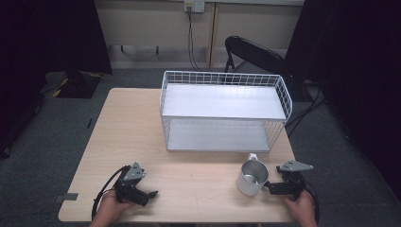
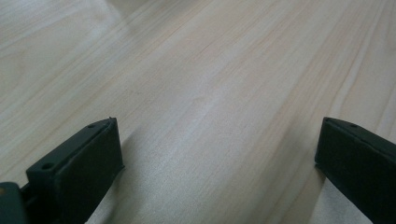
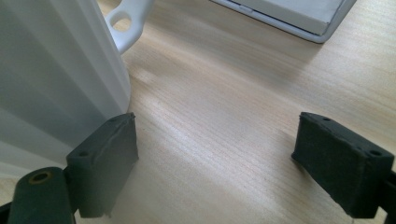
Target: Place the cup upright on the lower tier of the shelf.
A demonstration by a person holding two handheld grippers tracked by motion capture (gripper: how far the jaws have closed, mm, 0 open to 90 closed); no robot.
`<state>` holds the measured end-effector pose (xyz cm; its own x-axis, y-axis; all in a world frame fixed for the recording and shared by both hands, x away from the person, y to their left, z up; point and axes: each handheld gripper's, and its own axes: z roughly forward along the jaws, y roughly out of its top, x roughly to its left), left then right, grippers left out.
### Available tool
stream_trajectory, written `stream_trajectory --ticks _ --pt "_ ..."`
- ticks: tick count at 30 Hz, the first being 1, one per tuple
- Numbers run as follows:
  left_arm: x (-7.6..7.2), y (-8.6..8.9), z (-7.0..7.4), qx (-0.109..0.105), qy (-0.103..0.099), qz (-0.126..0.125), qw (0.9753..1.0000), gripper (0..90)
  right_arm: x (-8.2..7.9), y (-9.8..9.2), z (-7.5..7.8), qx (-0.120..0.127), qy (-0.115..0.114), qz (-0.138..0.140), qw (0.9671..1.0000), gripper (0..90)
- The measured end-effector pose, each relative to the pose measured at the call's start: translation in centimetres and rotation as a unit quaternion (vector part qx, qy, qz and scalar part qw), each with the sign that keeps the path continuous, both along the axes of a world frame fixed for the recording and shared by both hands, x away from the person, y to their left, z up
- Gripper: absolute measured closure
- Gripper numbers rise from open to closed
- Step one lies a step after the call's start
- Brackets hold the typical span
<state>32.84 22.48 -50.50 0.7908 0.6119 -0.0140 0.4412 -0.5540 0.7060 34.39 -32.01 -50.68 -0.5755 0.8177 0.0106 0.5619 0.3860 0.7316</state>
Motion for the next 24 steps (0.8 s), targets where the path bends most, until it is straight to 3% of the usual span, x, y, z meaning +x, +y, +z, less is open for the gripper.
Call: stream_trajectory --ticks 10,14,15,19,21,24 --pt "-0.1 0.0 0.0 0.000 0.000 0.005 1.0000 0.0 -0.2 -0.1 0.1 -0.002 0.003 0.001 1.0000 14.0" --pt "-0.1 0.0 0.0 -0.003 0.001 0.007 1.0000 0.0 0.0 -0.2 0.7 -0.022 0.011 -0.003 0.9997 19.9" --pt "-0.1 0.0 0.0 -0.003 0.001 0.008 1.0000 0.0 0.0 -0.2 1.2 -0.036 0.002 0.005 0.9994 20.3" --pt "-0.1 0.0 0.0 -0.003 0.001 0.008 1.0000 0.0 -0.1 -0.2 2.4 -0.026 0.004 0.009 0.9996 21.8" --pt "-0.1 0.0 0.0 -0.003 0.001 0.007 1.0000 0.0 -0.3 -0.4 3.4 -0.014 -0.001 0.001 0.9999 22.2" --pt "-0.1 0.0 0.0 -0.003 0.001 0.008 1.0000 0.0 -0.3 -0.6 5.2 -0.015 -0.008 0.001 0.9998 23.5"
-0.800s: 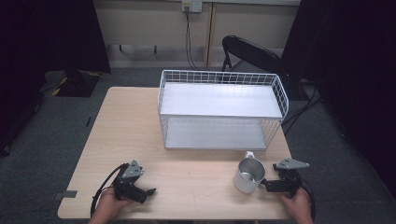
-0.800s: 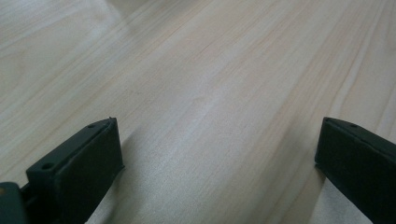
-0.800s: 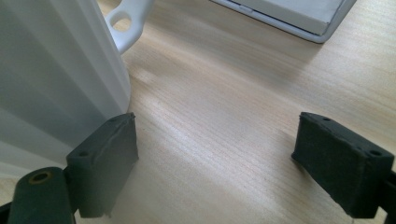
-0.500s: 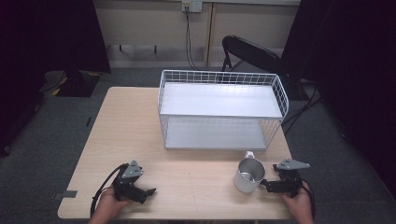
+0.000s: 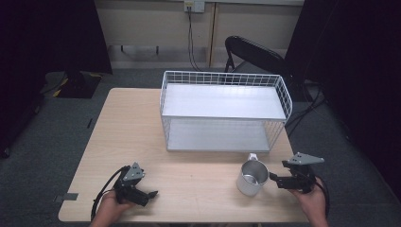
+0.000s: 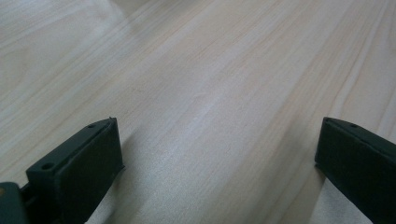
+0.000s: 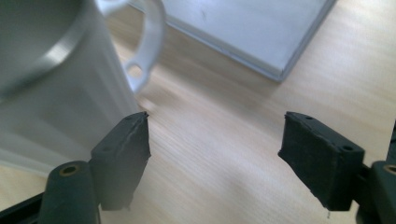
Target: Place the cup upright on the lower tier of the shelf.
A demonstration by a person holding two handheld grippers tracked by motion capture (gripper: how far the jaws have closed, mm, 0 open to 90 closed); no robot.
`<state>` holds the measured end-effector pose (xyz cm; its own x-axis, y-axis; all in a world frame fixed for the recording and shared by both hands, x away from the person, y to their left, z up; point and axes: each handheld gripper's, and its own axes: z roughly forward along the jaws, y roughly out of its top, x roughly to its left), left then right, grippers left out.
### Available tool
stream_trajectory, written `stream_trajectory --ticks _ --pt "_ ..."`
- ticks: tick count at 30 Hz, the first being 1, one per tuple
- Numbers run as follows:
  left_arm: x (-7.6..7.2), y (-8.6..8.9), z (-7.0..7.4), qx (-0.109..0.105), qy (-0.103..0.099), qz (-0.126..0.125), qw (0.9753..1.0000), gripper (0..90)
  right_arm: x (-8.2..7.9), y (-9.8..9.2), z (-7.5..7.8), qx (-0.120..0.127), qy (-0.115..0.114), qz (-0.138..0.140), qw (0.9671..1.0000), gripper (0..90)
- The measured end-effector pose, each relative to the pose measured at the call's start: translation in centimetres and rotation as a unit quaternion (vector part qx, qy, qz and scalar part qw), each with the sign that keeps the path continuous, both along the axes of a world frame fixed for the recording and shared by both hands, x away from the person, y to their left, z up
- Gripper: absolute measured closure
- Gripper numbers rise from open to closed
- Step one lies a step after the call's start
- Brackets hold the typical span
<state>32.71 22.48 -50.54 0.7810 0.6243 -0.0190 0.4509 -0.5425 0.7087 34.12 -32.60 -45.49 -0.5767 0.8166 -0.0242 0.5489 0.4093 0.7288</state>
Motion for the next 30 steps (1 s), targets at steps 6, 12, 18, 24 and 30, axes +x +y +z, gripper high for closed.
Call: stream_trajectory --ticks 6,12,18,24,30 --pt "0.0 0.1 0.0 0.002 0.000 0.001 1.0000 0.0 0.0 0.4 2.4 0.005 -0.009 -0.001 0.9999 23.8" --pt "-0.1 0.1 0.0 0.002 0.000 0.002 1.0000 0.0 -0.3 1.3 5.0 0.012 -0.012 0.001 0.9999 25.4" --pt "0.0 0.1 0.0 0.002 0.000 0.001 1.0000 0.0 -0.6 2.3 6.3 0.021 -0.017 0.005 0.9996 26.7" --pt "-0.1 0.1 0.0 0.002 0.000 0.002 1.0000 0.0 -0.8 3.8 6.5 0.004 -0.005 0.016 0.9999 28.2" --pt "-0.1 0.1 0.0 0.003 0.000 0.001 1.0000 0.0 -1.2 3.7 5.7 0.000 0.004 0.018 0.9998 32.0"
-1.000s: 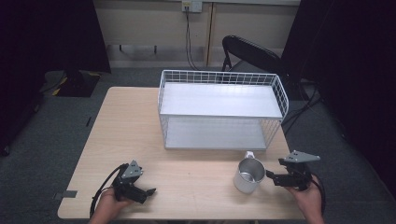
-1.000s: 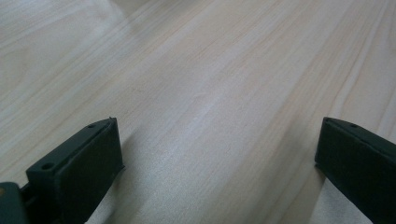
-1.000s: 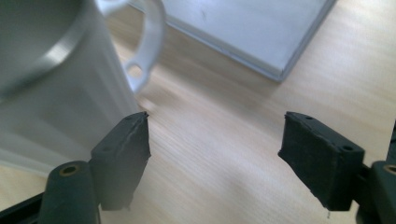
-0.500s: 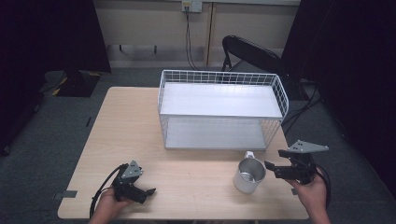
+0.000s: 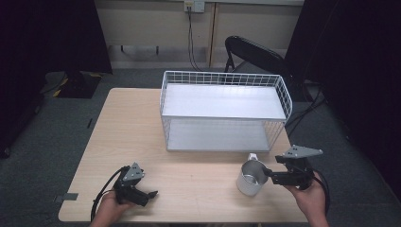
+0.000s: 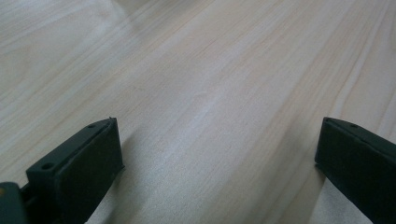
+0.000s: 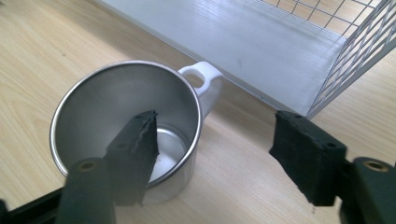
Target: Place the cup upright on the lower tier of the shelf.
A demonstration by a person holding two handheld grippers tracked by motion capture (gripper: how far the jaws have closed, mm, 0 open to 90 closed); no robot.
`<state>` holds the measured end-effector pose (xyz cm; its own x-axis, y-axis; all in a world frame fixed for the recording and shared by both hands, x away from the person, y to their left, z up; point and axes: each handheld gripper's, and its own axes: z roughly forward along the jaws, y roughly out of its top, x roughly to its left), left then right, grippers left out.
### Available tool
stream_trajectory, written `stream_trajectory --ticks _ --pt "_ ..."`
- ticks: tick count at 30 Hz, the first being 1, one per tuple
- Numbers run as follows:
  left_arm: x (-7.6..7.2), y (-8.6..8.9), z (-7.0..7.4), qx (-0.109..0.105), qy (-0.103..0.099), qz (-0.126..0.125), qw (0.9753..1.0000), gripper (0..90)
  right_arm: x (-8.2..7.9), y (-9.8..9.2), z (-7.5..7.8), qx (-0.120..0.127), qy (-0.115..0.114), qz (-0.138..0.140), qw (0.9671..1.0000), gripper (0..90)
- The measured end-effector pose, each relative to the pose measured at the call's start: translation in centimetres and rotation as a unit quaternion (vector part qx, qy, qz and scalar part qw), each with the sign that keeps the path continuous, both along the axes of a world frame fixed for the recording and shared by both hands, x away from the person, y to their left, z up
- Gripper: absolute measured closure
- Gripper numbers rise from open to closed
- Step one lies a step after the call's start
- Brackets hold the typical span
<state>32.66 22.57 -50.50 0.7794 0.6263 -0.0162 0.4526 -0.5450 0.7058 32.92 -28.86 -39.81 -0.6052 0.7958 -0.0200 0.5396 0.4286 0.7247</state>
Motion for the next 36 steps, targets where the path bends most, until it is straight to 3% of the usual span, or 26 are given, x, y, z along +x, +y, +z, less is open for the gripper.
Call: stream_trajectory --ticks 13,22,26,36 --pt "0.0 0.0 0.0 0.000 0.000 0.003 1.0000 0.0 -0.1 0.7 -1.7 0.009 0.023 0.011 0.9996 46.0" --pt "0.0 0.0 0.0 0.000 0.000 0.004 1.0000 0.0 0.3 1.4 -2.1 0.017 0.041 0.015 0.9989 62.9" --pt "0.0 0.0 0.0 0.000 0.000 0.005 1.0000 0.0 0.7 1.8 -2.4 0.004 0.046 0.012 0.9989 67.8" --pt "0.0 0.0 0.0 0.000 0.000 0.005 1.0000 0.0 1.4 1.8 -2.7 0.006 0.052 0.001 0.9987 76.4"
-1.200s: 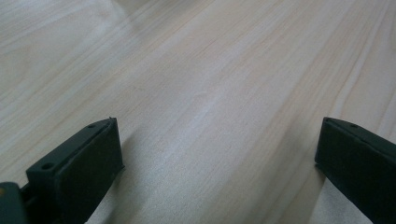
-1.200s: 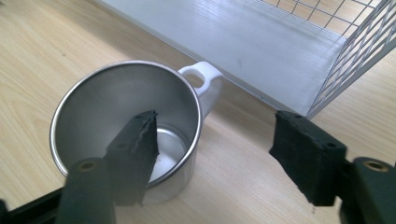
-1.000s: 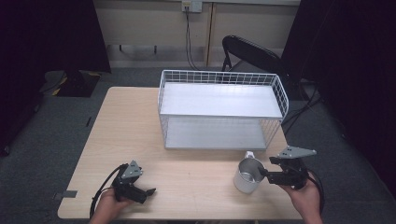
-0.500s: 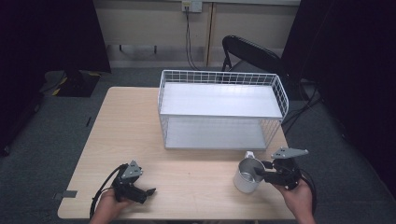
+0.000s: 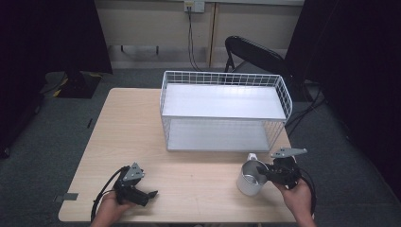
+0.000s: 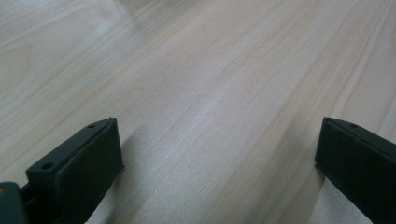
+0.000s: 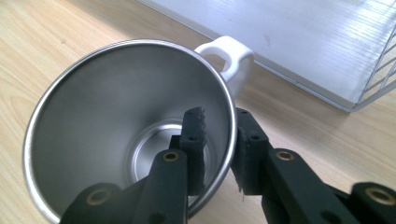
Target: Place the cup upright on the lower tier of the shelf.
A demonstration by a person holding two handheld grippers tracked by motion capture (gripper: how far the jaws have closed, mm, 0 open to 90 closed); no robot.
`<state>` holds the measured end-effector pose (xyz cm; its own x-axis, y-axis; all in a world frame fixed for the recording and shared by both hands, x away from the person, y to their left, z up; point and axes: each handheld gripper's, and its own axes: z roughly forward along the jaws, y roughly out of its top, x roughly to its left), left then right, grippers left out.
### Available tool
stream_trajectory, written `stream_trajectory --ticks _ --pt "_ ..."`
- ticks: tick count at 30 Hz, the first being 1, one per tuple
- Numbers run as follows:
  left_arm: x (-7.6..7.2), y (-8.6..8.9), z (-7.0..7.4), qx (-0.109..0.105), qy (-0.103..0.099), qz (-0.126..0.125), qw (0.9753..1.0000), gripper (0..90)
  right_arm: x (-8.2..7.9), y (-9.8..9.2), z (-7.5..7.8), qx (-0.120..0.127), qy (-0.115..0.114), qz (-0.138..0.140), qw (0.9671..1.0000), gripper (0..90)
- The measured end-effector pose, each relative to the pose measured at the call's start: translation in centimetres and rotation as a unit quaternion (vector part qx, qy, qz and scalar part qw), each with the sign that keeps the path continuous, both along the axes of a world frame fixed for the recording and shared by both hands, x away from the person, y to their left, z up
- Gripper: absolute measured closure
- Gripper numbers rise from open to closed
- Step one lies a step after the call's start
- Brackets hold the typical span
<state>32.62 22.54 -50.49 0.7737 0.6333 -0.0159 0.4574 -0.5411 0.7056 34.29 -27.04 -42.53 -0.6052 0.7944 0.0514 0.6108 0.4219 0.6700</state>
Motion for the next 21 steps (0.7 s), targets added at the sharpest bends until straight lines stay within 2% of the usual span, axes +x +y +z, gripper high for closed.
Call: stream_trajectory --ticks 6,21 --pt "0.00 0.00 0.00 0.000 0.000 0.000 1.0000 0.0 0.43 0.03 -0.04 -0.003 0.002 -0.002 1.0000 81.0" --pt "0.00 0.00 0.00 0.000 0.000 0.000 1.0000 0.0 0.63 0.14 -0.21 -0.004 -0.001 0.004 1.0000 81.3"
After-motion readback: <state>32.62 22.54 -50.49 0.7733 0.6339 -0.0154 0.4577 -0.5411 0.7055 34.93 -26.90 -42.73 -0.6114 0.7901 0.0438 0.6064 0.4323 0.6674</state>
